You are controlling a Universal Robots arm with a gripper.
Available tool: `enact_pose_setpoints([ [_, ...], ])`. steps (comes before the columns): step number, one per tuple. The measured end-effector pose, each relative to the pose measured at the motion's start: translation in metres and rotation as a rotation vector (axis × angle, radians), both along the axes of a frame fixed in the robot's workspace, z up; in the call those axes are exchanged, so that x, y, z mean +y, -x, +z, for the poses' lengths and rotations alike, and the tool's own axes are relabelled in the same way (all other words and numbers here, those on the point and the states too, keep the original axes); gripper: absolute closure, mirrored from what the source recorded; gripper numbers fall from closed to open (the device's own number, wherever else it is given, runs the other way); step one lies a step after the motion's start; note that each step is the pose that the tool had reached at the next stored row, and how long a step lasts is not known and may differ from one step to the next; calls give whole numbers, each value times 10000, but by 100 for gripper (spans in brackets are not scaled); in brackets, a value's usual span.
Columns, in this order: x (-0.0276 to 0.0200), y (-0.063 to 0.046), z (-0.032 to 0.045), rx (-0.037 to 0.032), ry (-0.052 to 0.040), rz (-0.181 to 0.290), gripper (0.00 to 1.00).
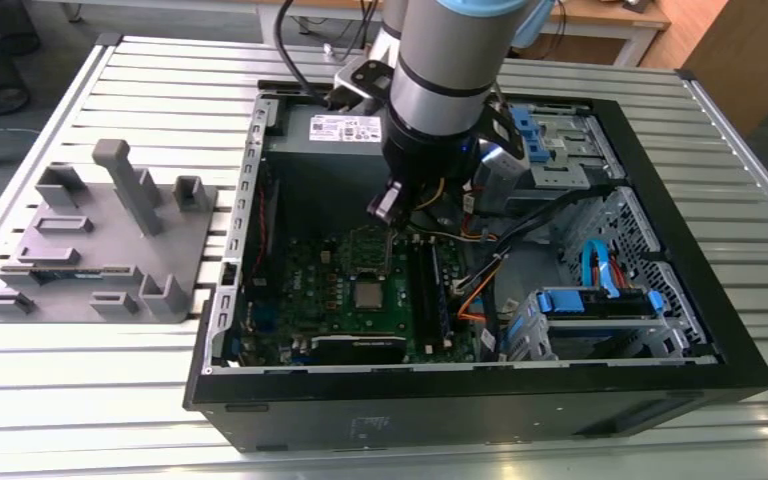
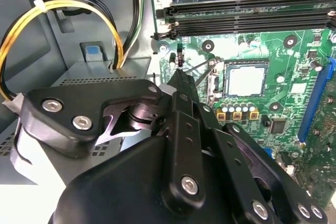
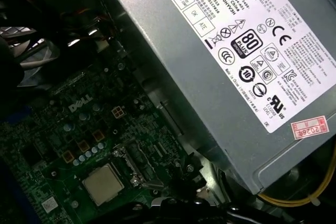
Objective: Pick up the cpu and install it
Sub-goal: 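Close the cpu cover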
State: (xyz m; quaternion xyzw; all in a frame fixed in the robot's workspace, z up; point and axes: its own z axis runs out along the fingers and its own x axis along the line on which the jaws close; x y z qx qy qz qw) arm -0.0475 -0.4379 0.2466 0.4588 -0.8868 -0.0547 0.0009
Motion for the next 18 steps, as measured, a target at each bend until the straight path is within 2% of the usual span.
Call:
enact_pose_setpoints([
  [7, -33, 3, 0, 0, 4, 253, 89],
  [18, -119, 7, 0, 0, 8, 613, 89],
])
